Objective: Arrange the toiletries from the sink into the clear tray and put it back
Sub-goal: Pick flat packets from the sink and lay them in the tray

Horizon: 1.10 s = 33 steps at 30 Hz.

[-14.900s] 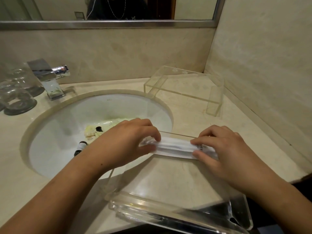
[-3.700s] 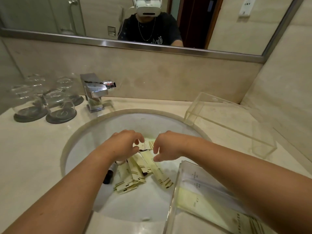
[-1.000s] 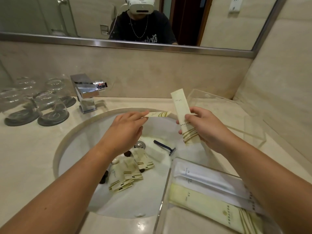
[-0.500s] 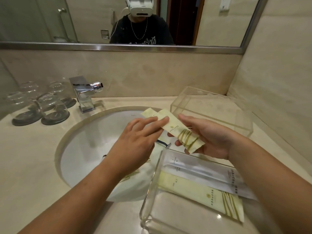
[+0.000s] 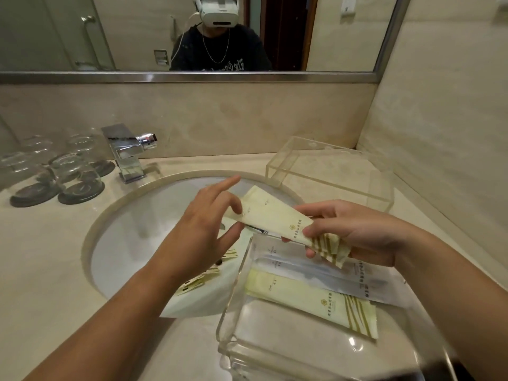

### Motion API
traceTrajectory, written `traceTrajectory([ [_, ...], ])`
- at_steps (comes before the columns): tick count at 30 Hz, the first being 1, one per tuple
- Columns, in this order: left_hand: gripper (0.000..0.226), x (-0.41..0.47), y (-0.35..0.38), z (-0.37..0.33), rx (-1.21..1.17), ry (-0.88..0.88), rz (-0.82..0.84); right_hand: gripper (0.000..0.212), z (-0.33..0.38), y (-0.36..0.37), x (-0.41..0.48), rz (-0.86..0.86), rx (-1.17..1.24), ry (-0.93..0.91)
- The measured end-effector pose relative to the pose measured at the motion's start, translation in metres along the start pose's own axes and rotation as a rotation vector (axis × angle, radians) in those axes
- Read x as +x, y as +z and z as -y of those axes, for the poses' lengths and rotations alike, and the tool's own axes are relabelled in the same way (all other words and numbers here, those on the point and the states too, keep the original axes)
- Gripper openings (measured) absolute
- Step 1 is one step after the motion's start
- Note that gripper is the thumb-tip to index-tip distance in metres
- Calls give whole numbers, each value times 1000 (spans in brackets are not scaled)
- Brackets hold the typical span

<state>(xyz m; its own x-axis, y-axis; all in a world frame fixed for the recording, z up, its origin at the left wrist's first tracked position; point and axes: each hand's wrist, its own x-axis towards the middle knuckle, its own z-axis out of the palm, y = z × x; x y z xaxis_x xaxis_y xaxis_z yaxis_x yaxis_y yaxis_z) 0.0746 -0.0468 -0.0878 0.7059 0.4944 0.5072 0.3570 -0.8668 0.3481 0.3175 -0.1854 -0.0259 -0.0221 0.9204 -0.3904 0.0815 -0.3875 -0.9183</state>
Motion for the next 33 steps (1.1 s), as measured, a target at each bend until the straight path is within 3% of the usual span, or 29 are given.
traceTrajectory([
  [8, 26, -4, -3, -8, -201, 22, 78, 46, 5, 10, -20, 42, -358, 42],
  [12, 32, -3, -5, -15, -186, 91, 117, 35, 12, 16, -21, 91, -430, -24],
  [17, 40, -1, -5, -20, -205, 131, 145, 40, 13, 23, -19, 75, -467, -96],
  [21, 43, -3, -6, -21, -229, 134, 155, 49, 11, 27, -20, -5, -683, -126],
  [25, 43, -5, -8, -22, -227, 111, 183, 71, -2, 32, -27, -218, -1022, -185],
  [29, 42, -6, -7, -24, -247, 89, 218, 66, -24, 36, -35, -301, -1064, -325],
  [33, 42, -9, -9, -26, -248, 68, 251, 61, -40, 36, -47, -388, -1040, -342],
])
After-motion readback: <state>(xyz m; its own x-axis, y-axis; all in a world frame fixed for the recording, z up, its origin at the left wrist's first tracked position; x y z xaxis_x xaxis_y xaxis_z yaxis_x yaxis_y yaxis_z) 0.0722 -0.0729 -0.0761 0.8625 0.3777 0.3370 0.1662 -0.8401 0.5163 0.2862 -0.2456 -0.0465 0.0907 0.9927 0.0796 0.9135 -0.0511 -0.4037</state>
